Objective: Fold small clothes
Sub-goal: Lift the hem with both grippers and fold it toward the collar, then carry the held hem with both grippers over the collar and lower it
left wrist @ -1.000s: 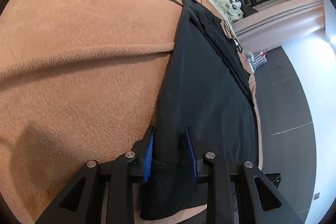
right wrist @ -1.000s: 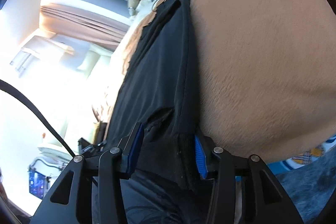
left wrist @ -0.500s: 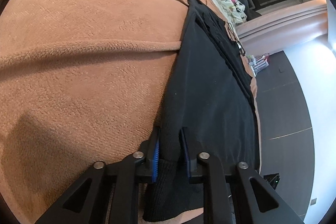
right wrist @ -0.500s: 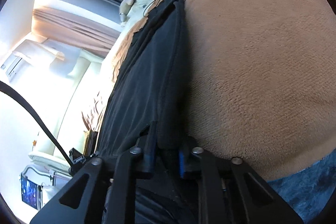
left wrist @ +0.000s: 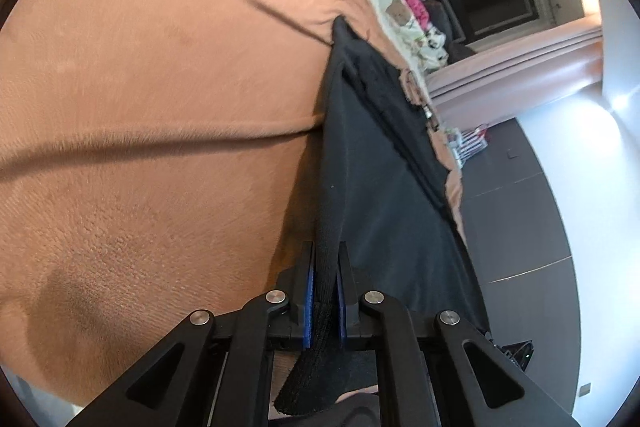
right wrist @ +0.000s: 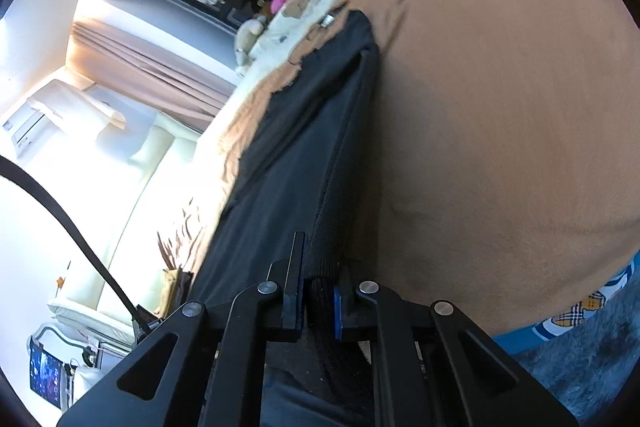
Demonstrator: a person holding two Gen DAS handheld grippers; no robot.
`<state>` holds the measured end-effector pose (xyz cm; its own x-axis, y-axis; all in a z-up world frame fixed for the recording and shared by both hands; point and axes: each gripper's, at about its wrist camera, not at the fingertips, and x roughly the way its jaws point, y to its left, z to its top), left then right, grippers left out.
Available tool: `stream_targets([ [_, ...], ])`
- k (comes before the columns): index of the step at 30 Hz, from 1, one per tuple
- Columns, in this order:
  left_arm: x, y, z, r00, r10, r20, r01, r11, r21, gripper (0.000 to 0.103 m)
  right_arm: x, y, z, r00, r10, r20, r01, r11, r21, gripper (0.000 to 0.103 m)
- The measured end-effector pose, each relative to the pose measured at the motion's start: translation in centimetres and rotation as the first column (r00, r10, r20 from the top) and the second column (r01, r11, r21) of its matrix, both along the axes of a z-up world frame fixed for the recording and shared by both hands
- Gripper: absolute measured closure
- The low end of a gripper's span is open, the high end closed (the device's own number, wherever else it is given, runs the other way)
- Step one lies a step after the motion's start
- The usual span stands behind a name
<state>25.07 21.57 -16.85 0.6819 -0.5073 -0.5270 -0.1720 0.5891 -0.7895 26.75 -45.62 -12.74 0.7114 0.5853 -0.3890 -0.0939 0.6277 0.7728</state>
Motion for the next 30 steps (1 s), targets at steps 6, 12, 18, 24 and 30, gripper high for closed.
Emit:
stream_targets([
  [6, -1.6, 1.1, 2.6, 0.998, 0.029, 0.063, -0.028, 0.999, -0.019, 0.095, -1.5, 1.9, 2.8, 0.998, 0.005, 0.065, -0.004, 1.0, -0.017, 0.097],
  [12, -3.8, 2.1, 4.6, 0.992, 0.052, 0.115, -0.046, 0.997, -0.059, 0.095, -3.0, 2.7, 3.7, 0.994, 0.015, 0.113, -0.014, 1.0, -0.012, 0.097],
  [18, -6.3, 2.9, 7.6, 0.979, 0.067, 0.191, -0.052, 0.995, -0.083, 0.095, -4.8, 1.8, 3.8, 0.989, 0.018, 0.148, -0.021, 1.0, 0.016, 0.097],
  [24, -8.4, 3.4, 10.8, 0.962, 0.08, 0.26, -0.057, 0.994, -0.096, 0.095, -6.3, 0.7, 4.0, 0.977, 0.018, 0.212, -0.025, 0.999, 0.029, 0.097],
  [30, -11.2, 2.9, 13.9, 0.942, 0.083, 0.326, -0.058, 0.995, -0.086, 0.095, -7.3, 0.1, 3.8, 0.961, 0.029, 0.275, -0.041, 0.998, 0.039, 0.097],
])
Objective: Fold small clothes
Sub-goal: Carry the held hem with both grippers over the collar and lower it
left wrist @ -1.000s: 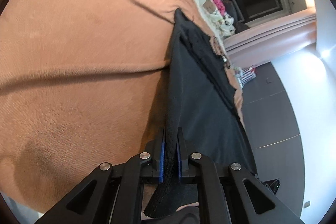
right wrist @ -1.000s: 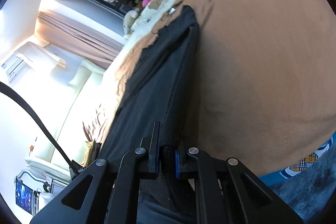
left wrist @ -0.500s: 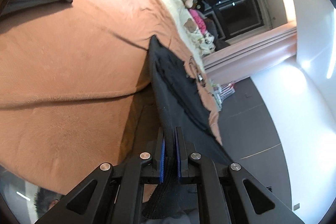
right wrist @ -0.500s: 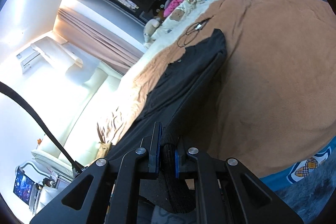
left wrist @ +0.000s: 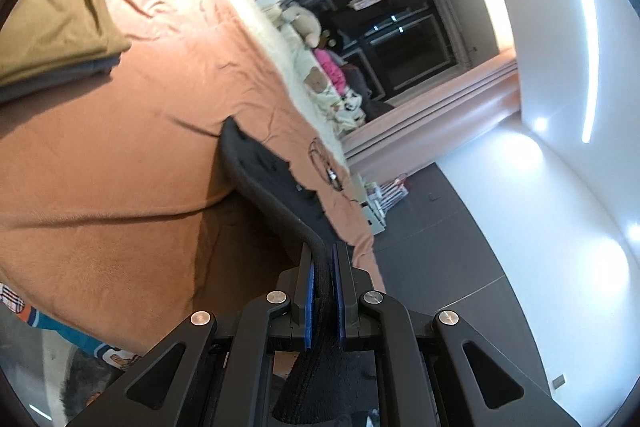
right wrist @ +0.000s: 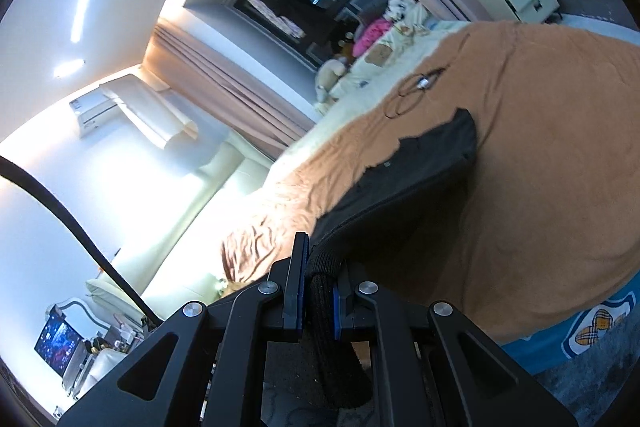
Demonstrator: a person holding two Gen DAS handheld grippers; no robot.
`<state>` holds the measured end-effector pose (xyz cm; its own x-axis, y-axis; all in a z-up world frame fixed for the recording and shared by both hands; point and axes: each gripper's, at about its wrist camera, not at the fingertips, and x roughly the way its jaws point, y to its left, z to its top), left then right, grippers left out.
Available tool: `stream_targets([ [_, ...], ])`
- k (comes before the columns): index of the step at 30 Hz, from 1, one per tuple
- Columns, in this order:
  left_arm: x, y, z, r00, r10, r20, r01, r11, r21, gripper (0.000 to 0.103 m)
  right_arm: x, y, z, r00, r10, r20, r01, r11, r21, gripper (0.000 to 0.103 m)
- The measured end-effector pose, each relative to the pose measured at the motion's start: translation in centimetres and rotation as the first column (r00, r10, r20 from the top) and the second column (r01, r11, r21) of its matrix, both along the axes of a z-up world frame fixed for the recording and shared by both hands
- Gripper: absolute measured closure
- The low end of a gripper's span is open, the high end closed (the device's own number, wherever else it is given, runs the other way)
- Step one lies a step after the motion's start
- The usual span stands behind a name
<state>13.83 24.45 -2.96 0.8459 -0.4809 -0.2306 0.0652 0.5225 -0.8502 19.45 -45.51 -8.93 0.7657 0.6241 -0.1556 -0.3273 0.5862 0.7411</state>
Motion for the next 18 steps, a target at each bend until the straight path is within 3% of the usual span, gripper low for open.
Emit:
stream_targets([
  [9, -5.6, -0.3, 3.3, 0.996, 0.01, 0.093, -0.012, 1.0, 0.019, 0.095, -2.6, -1.2, -0.8, 0.995, 0.014, 0.102, -0.014, 1.0, -0.001, 0.097],
  [18, -8.2, -1.3, 3.2, 0.994, 0.004, 0.112, -0.006, 1.0, 0.014, 0.095, -2.2, -2.2, -2.5, 0.992, 0.025, 0.125, -0.026, 1.0, 0.003, 0.097],
])
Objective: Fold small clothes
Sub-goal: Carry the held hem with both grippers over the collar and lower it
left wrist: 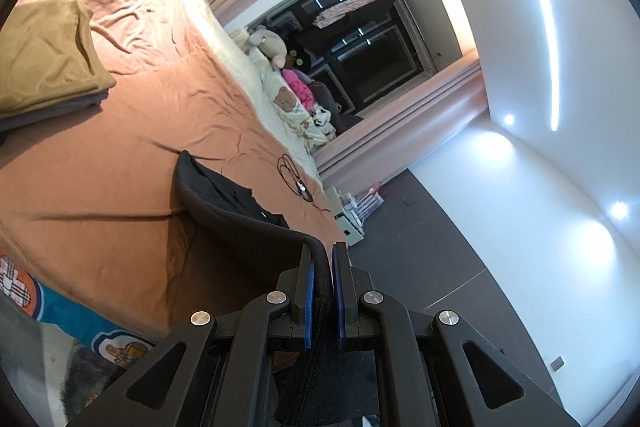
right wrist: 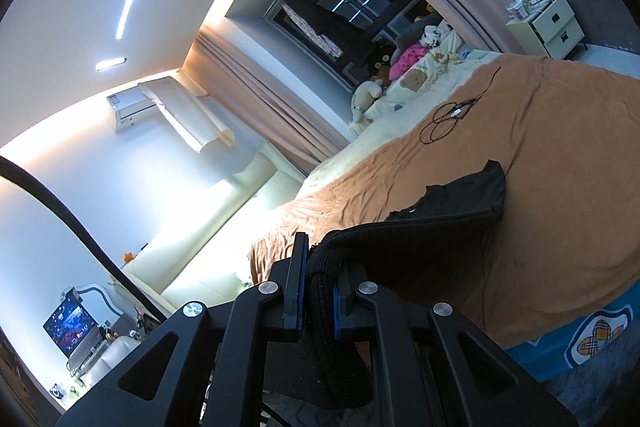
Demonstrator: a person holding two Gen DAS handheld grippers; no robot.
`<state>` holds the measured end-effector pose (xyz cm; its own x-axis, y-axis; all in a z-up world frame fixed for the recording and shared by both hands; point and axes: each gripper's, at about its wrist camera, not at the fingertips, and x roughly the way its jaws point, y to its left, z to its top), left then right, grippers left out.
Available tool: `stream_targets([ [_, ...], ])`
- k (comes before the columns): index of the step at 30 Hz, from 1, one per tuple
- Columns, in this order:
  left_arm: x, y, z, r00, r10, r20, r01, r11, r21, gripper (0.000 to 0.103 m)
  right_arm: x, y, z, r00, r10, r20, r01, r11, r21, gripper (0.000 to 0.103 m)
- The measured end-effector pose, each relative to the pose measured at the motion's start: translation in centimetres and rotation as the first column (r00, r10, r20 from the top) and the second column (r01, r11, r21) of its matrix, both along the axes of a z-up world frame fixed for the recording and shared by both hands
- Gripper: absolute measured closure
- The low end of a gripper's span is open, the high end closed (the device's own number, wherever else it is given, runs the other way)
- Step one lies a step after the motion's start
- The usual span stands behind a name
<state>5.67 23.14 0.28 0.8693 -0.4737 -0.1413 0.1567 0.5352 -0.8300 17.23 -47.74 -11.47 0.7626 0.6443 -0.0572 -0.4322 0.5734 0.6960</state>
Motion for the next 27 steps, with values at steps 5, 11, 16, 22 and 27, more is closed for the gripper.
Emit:
stream_targets([
  [5, 1.5, 0.0, -0.7, 1.0, 0.008, -0.026, -0.008, 1.0, -0.002, 0.095, 1.9, -0.5, -0.9, 1.0, 0.001, -0.006, -0.001, 1.0, -0.003, 0.097],
  [11, 3.2, -0.8, 0.0, 0.997, 0.019, -0.075, -0.016, 0.999, 0.041, 0.095, 4.9, -0.7, -1.4, 1.0, 0.011, -0.001, -0.011, 1.0, -0.007, 0.097],
  [16, 4.2, -1.5, 0.5, 0.996, 0.034, -0.088, -0.029, 0.998, 0.061, 0.095, 6.1, -1.2, -2.2, 1.0, 0.011, 0.001, -0.011, 1.0, 0.015, 0.097],
  [22, 5.9, -1.9, 0.4, 0.995, 0.034, -0.095, -0.029, 0.998, 0.063, 0.095, 7.1, -1.9, -2.3, 1.0, 0.0, -0.008, 0.0, 1.0, 0.018, 0.097],
  [27, 8.2, -1.7, 0.2, 0.994, 0.03, -0.105, -0.024, 0.998, 0.057, 0.095, 8.1, -1.5, -1.9, 1.0, -0.004, -0.026, 0.004, 1.0, 0.008, 0.097],
])
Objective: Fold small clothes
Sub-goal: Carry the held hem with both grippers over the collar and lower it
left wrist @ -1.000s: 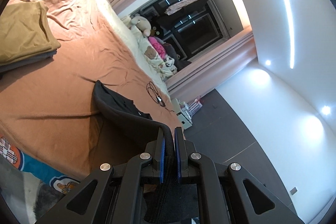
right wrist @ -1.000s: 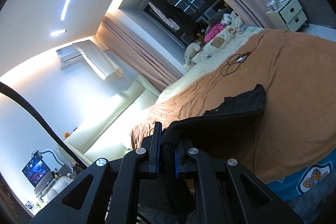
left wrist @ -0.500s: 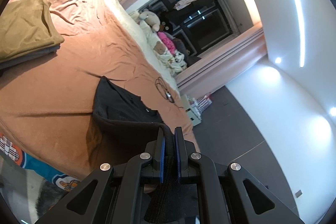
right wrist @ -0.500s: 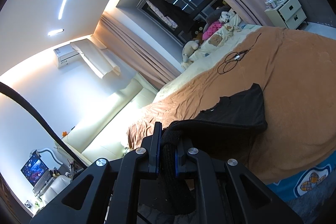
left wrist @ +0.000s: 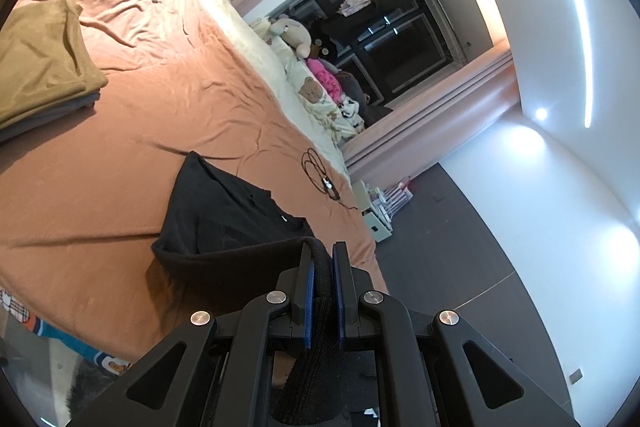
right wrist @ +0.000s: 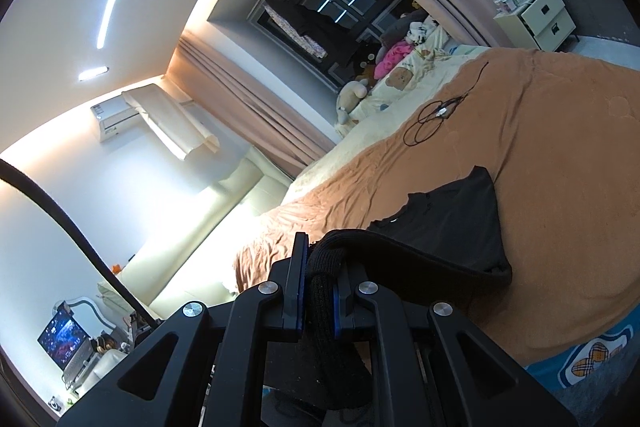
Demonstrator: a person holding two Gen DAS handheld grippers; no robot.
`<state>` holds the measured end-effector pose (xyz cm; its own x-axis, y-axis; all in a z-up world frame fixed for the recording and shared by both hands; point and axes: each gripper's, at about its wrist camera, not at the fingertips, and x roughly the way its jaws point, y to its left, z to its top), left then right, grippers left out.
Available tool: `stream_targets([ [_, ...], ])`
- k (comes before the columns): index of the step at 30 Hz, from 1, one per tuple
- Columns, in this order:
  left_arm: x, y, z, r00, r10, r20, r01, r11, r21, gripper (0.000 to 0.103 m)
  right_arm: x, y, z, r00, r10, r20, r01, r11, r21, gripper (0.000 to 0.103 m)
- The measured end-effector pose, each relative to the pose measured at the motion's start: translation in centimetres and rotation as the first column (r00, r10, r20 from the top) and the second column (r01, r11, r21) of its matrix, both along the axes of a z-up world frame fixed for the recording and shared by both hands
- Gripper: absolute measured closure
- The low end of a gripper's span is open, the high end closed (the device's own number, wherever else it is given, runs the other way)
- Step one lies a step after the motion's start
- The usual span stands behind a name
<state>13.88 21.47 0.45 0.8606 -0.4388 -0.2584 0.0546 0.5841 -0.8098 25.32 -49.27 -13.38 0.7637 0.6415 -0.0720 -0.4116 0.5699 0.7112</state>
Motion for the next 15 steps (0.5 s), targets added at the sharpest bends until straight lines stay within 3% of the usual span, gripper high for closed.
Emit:
stream_targets([
  [15, 9.2, 1.3, -3.0, 0.995, 0.001, -0.096, -0.002, 1.0, -0.01, 0.095, 5.3, 2.3, 3.0, 0.995, -0.032, -0.097, 0.024, 0.996, -0.081, 0.097],
])
